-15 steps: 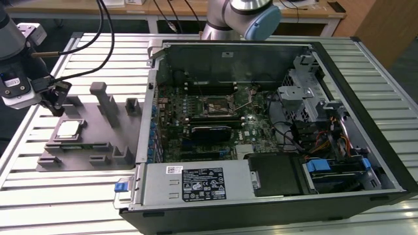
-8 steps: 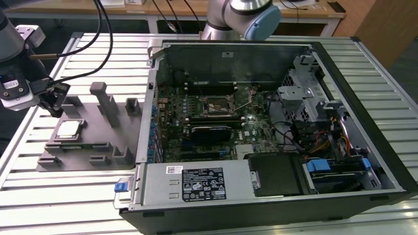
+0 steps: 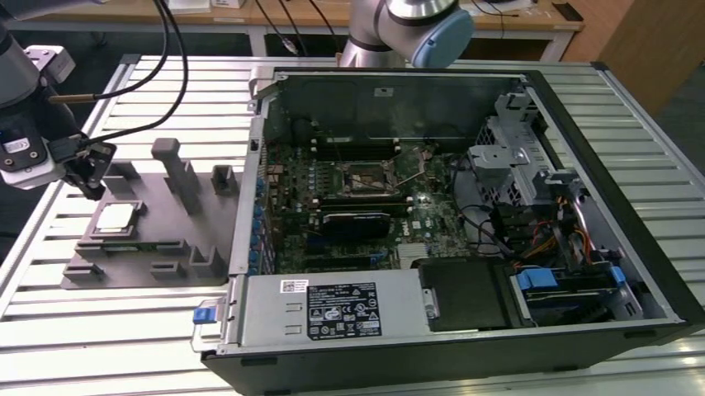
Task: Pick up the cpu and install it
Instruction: 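Pick up the cpu and move it towards the insertion slot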
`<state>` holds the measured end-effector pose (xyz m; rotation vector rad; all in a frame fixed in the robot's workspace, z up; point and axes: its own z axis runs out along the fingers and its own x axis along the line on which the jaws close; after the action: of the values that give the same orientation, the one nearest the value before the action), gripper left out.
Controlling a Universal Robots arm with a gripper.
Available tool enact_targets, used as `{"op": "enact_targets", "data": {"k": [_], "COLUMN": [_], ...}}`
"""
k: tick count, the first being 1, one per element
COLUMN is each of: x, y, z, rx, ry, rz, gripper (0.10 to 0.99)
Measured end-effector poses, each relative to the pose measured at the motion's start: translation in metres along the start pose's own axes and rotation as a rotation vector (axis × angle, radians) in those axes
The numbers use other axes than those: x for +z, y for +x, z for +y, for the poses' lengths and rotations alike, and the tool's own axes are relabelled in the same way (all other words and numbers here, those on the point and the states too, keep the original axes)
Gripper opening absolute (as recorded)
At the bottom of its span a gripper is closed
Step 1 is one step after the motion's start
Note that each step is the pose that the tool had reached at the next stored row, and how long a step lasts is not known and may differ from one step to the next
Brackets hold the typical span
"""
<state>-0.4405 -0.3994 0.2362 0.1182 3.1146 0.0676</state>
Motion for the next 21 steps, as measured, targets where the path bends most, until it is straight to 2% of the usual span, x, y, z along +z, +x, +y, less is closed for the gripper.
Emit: {"op": "enact_targets", "data": {"k": [11,21], "x": [0.0086,0.0220], "y": [0.0016,-0.0018], "z": [-0.0018,-0.0074], "rx": [0.000,0.000], "ry": [0.000,0.000], "rz": [0.0002,0.0000], "gripper": [0.106,0.106]}}
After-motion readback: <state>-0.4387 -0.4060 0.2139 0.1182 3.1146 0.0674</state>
